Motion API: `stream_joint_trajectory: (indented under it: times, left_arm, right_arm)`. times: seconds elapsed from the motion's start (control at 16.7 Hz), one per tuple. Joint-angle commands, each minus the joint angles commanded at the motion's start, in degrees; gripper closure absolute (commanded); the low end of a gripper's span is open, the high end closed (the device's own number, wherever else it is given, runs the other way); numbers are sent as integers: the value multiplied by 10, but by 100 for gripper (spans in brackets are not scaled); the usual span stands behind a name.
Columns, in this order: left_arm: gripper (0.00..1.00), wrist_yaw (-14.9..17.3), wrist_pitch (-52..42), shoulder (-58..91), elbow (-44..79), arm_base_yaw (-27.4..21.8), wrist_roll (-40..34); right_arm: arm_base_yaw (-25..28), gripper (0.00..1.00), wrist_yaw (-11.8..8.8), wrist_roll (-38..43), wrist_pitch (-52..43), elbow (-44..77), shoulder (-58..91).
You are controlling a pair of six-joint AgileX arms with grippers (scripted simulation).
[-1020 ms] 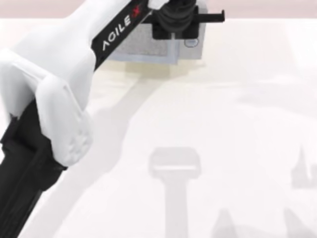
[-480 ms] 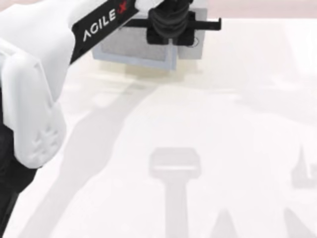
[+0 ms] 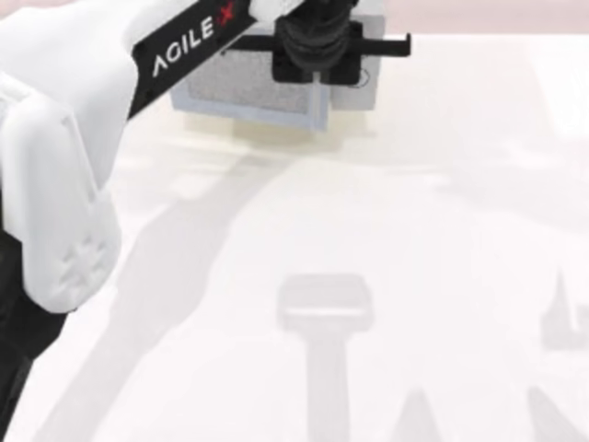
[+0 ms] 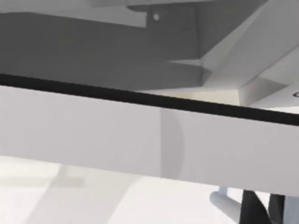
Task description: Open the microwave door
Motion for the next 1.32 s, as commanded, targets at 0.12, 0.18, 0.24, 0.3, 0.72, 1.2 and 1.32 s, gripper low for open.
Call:
stream_joint_trajectory:
  times: [0.12,0.18,0.24,0.3,0.72,1.2,1.32]
  left_arm:
    - [100,0,0,0,0,0,0]
    - [100,0,0,0,0,0,0]
    - [100,0,0,0,0,0,0]
    - [100,0,0,0,0,0,0]
    - [100,0,0,0,0,0,0]
    - [100,2,2,1,-3,-4,-1]
    - [100,4,16,-15,-24,-1,10]
  right_arm:
    - [0,0,0,0,0,0,0]
    - [0,0,0,0,0,0,0]
    - [0,0,0,0,0,0,0]
    - [0,0,0,0,0,0,0]
    - [0,0,0,0,0,0,0]
    - [0,0,0,0,0,0,0]
    - [0,0,0,0,0,0,0]
